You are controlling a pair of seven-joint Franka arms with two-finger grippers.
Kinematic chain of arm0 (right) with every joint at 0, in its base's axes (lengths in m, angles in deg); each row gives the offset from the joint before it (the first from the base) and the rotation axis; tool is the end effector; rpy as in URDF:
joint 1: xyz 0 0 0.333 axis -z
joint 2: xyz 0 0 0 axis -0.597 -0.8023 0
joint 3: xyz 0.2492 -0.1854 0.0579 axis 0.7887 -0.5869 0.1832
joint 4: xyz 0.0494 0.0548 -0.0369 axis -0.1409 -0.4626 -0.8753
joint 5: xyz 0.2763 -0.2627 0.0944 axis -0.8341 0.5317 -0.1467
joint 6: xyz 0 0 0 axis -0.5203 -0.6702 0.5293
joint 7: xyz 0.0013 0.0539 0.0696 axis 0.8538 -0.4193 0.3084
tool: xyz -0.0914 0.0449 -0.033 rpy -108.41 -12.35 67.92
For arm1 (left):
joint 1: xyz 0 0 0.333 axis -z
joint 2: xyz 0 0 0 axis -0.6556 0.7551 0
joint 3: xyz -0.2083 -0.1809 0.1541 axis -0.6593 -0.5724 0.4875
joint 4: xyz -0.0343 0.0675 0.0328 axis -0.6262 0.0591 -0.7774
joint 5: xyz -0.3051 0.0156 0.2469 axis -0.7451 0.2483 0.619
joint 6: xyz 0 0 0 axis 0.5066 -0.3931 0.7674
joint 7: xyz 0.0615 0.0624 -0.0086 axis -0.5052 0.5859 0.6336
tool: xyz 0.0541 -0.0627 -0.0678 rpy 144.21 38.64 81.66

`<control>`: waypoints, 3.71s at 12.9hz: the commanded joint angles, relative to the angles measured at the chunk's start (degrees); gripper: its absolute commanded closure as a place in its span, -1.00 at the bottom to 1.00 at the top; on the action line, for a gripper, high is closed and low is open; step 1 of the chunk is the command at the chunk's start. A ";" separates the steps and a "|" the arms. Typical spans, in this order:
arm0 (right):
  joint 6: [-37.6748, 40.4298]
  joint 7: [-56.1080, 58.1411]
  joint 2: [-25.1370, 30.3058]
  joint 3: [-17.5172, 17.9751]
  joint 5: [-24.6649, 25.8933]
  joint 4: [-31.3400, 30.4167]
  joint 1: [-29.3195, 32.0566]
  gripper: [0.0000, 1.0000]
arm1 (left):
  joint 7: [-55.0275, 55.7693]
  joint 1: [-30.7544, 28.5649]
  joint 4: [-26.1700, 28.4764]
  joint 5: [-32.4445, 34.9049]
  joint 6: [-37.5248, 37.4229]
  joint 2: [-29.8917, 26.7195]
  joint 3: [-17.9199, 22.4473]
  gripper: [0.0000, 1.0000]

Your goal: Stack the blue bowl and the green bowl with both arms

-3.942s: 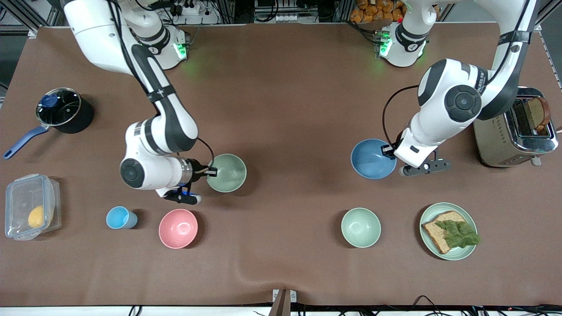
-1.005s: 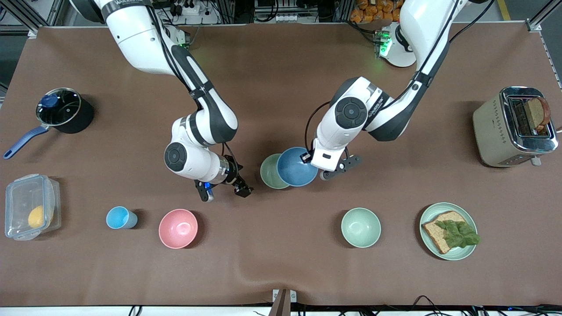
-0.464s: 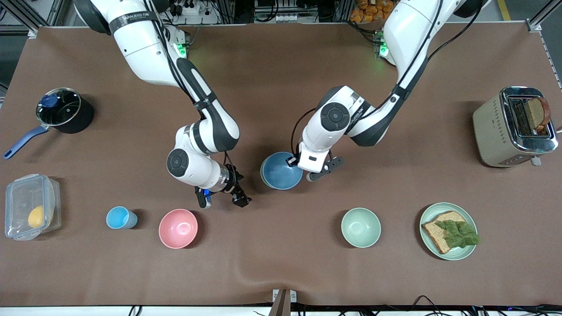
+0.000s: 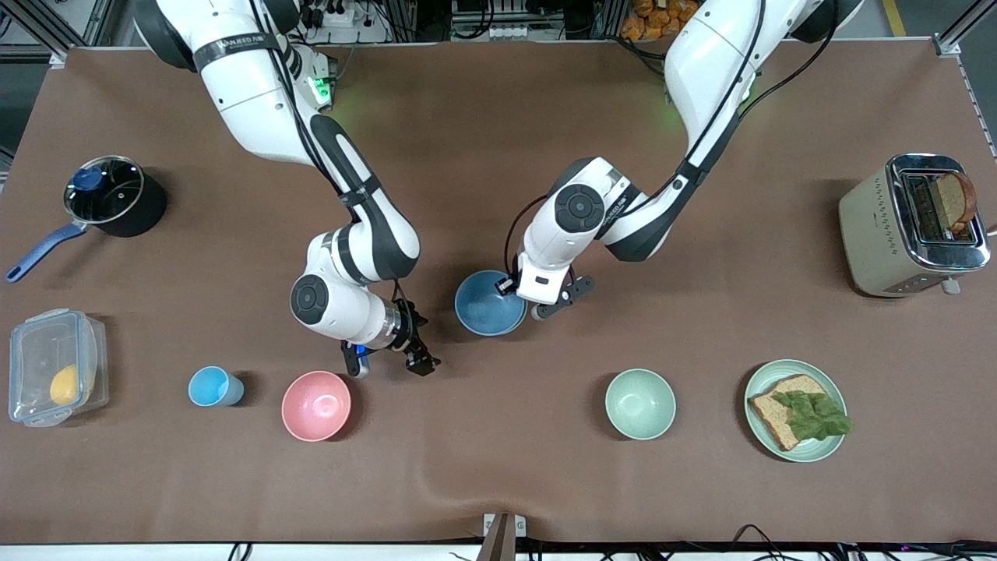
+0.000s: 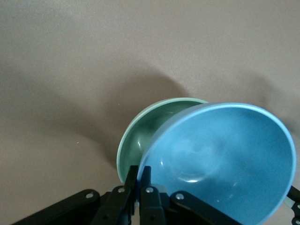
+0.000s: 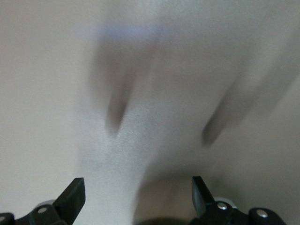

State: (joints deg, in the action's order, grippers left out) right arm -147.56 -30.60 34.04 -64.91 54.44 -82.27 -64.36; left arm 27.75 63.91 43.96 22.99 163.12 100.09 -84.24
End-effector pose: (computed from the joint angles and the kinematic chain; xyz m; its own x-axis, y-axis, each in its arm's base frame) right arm 0.6434 0.3206 0.1993 0.3491 -0.8713 -0.3448 -0.9367 -0.3349 -0.1020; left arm 0.5307 -0.4649 0.2562 0.8309 0.5362 -0.1485 0.5562 -0.8067 0.1997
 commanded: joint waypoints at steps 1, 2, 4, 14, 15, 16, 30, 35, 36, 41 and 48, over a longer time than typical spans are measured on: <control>1.46 -0.74 -0.57 0.67 -2.76 1.44 0.11 -1.00 | 0.97 1.05 -0.99 -0.43 0.37 0.90 0.75 1.00; 1.46 -0.82 -0.57 0.67 -3.29 1.44 0.11 -1.00 | 1.06 1.05 -0.90 -0.43 0.37 0.90 0.84 1.00; 0.77 -1.26 -0.74 1.28 -7.23 1.26 -0.85 -1.00 | 2.46 1.05 -0.64 -0.43 0.37 0.99 0.84 1.00; -1.79 -1.26 -1.62 1.29 -8.22 1.08 -3.14 -1.00 | 3.00 1.40 0.07 -0.43 0.28 1.95 0.92 -0.03; -1.79 -1.18 -1.62 1.29 -8.13 1.08 -3.14 -1.00 | 2.91 1.23 0.07 -0.43 0.28 1.87 0.84 -0.80; -1.88 -1.00 -1.62 1.29 -8.13 1.00 -3.14 -1.00 | 2.91 1.23 -0.02 -0.43 0.28 1.52 1.01 -1.00; 10.66 13.04 3.81 -4.15 -5.15 -1.03 -0.95 -1.00 | -30.62 -20.54 -0.28 4.32 -37.31 -31.78 1.63 -1.00; 34.99 40.59 10.85 -17.41 -0.85 -1.03 -0.95 -1.00 | -49.37 -26.81 -0.54 -1.67 -43.13 -37.42 3.38 -1.00; 38.17 46.66 11.56 -18.83 0.73 -1.11 -1.03 -1.00 | -51.48 -26.03 -0.55 -1.75 -43.22 -37.77 6.08 -1.00; 45.84 68.48 21.38 -23.67 8.64 -6.99 -0.95 -1.00 | -56.77 -24.08 -3.88 -1.84 -47.35 -38.21 10.77 -1.00; 63.84 73.70 39.93 -14.67 24.73 -7.18 5.43 -1.00 | -56.95 -24.17 -4.33 -1.84 -49.99 -38.56 11.38 -1.00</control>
State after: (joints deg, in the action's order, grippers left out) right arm -85.57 41.70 68.60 -86.41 75.99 -85.84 -64.21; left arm -28.02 39.36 40.11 22.52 114.67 62.16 -73.57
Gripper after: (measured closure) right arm 0.000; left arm 0.000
